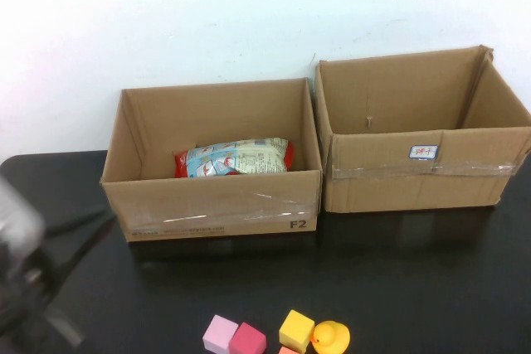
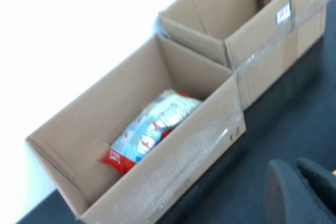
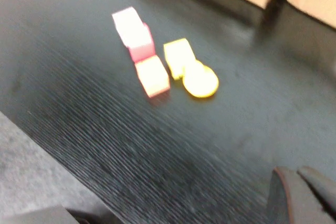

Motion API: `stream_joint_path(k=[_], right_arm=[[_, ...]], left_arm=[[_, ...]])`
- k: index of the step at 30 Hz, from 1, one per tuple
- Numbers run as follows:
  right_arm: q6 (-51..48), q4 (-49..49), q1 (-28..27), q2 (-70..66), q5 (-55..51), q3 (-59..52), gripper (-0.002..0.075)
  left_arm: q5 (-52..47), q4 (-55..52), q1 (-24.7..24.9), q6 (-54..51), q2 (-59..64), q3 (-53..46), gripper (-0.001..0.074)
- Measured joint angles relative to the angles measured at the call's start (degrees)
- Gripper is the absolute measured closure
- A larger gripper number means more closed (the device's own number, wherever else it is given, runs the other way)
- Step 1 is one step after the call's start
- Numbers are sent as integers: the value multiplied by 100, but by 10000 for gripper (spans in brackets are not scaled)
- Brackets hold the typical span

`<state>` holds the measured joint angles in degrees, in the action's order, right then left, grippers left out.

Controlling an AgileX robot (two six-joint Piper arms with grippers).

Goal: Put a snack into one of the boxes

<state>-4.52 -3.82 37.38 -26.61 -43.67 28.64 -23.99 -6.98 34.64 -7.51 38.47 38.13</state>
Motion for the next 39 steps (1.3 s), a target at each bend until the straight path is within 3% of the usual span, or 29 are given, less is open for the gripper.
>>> stream_joint_path(k=[10,39], right_arm=[[-421,-342,0,0,819,0,727],[-693,-592,0,0,1073,0,727]], left_arm=[[75,12,0,22,-1190,-461,736],[-154,122,0,-15,-1219,-495,736]])
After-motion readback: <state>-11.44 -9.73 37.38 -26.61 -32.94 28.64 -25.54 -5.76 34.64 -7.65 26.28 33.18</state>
